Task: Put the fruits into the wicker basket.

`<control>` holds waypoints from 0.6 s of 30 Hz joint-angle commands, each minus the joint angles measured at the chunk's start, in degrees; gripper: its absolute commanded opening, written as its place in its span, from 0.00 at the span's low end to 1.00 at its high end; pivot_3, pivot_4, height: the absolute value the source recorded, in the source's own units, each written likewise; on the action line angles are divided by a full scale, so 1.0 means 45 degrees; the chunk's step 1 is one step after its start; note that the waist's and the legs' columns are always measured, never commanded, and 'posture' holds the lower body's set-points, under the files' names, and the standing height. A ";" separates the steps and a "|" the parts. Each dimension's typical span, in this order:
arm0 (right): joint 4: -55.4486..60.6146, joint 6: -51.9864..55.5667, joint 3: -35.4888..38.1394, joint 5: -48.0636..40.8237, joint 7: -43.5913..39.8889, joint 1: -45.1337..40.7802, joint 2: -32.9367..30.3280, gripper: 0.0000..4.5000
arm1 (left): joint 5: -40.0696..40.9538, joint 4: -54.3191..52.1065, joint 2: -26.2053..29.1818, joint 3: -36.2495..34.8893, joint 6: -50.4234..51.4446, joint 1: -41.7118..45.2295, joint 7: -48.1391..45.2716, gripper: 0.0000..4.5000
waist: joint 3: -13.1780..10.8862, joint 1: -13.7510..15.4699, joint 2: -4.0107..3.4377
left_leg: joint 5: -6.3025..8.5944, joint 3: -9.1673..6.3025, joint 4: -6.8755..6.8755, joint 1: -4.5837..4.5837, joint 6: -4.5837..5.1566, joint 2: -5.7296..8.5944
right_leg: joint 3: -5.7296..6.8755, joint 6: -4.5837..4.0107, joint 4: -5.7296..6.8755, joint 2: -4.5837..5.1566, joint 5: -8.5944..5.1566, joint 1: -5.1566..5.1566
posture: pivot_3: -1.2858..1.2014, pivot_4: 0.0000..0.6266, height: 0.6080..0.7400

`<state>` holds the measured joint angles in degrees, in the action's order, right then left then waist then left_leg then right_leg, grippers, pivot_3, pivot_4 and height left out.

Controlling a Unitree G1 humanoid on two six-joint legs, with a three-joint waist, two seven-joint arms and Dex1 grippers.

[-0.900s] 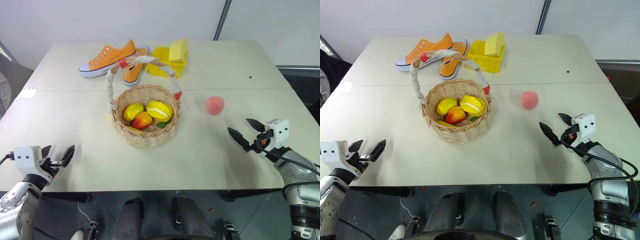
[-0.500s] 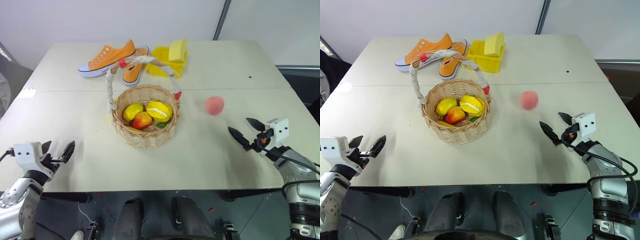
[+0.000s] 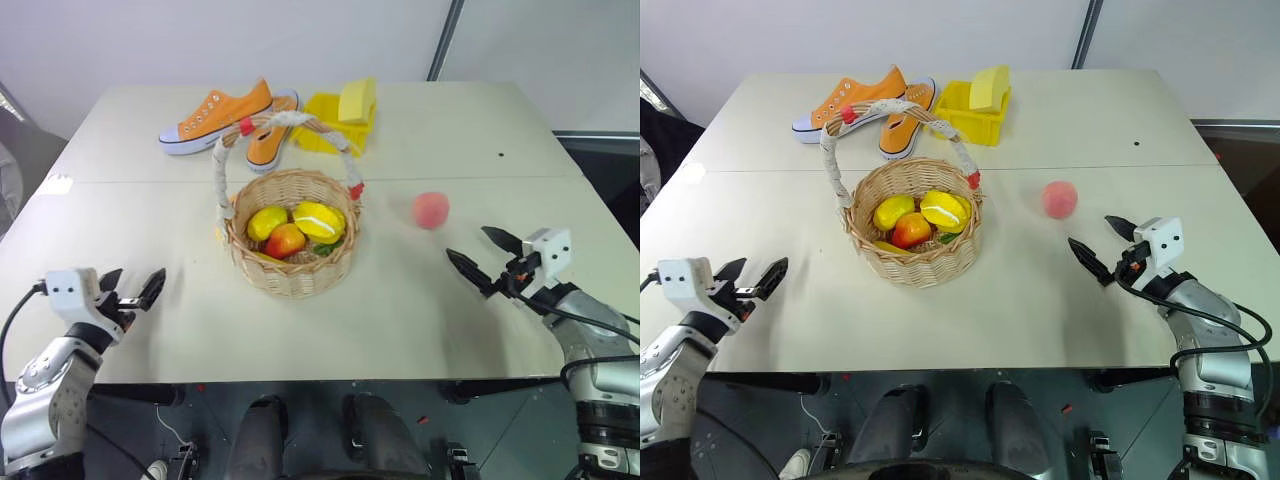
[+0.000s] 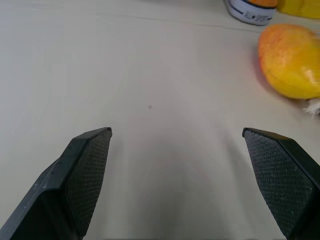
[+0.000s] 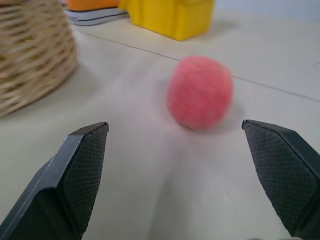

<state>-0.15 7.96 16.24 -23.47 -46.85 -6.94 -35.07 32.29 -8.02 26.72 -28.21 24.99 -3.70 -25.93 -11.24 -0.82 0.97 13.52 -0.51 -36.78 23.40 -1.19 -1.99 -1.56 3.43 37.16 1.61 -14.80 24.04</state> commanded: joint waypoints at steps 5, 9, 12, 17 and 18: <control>0.3459 0.2103 -0.0227 -0.1483 -0.1277 -0.0152 -0.1604 0.99 | 0.1896 -0.0413 0.0527 0.0142 0.2708 0.2222 0.0235 1.00 | -0.0001 0.0023 0.0005 | 0.0000 -0.0005 -0.0002 -0.0001 0.0000 0.0002 | 0.0002 0.0005 0.0010 -0.0007 0.0002 0.0000 | 0.52 0.24 1.00; 0.5178 0.3334 -0.0395 -0.2335 -0.1583 -0.0237 -0.2366 0.99 | 0.2013 0.0218 0.0781 0.0736 0.4055 0.3755 0.0446 1.00 | 0.0004 0.0025 0.0013 | -0.0001 -0.0013 -0.0015 -0.0001 0.0000 0.0005 | 0.0005 0.0019 0.0012 -0.0015 0.0008 -0.0009 | 0.52 0.24 1.00; 0.6221 0.4120 -0.0565 -0.2955 -0.1578 -0.0570 -0.2710 0.99 | 0.1826 0.0837 0.0931 0.1385 0.4768 0.4862 0.0493 1.00 | 0.0002 -0.0005 0.0016 | -0.0001 -0.0013 -0.0015 -0.0002 0.0000 0.0008 | 0.0005 0.0025 0.0011 -0.0017 0.0010 -0.0009 | 0.52 0.24 1.00; 0.7145 0.4838 -0.0851 -0.3403 -0.1324 -0.1178 -0.2753 0.99 | 0.1336 0.2614 0.0859 0.1928 0.5355 0.6735 0.0908 1.00 | -0.0002 -0.0002 0.0024 | -0.0001 -0.0019 -0.0017 -0.0003 0.0000 0.0007 | 0.0006 0.0050 0.0015 -0.0026 0.0025 -0.0008 | 0.52 0.24 1.00; 0.7278 0.4936 -0.0900 -0.3461 -0.1290 -0.1245 -0.2753 0.99 | 0.1381 0.2983 0.0774 0.1928 0.5433 0.7123 0.0902 1.00 | -0.0003 0.0009 0.0025 | -0.0001 -0.0019 -0.0017 -0.0001 0.0000 0.0007 | 0.0006 0.0059 0.0013 -0.0025 0.0030 -0.0008 | 0.52 0.24 1.00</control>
<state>30.39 29.74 11.74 -37.46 -53.08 -11.67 -46.63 38.66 4.50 29.97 -18.94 49.07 26.50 -22.08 -11.25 -0.78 1.09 13.52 -0.60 -36.86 23.40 -1.19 -1.96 -1.54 3.71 37.22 1.50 -14.66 24.01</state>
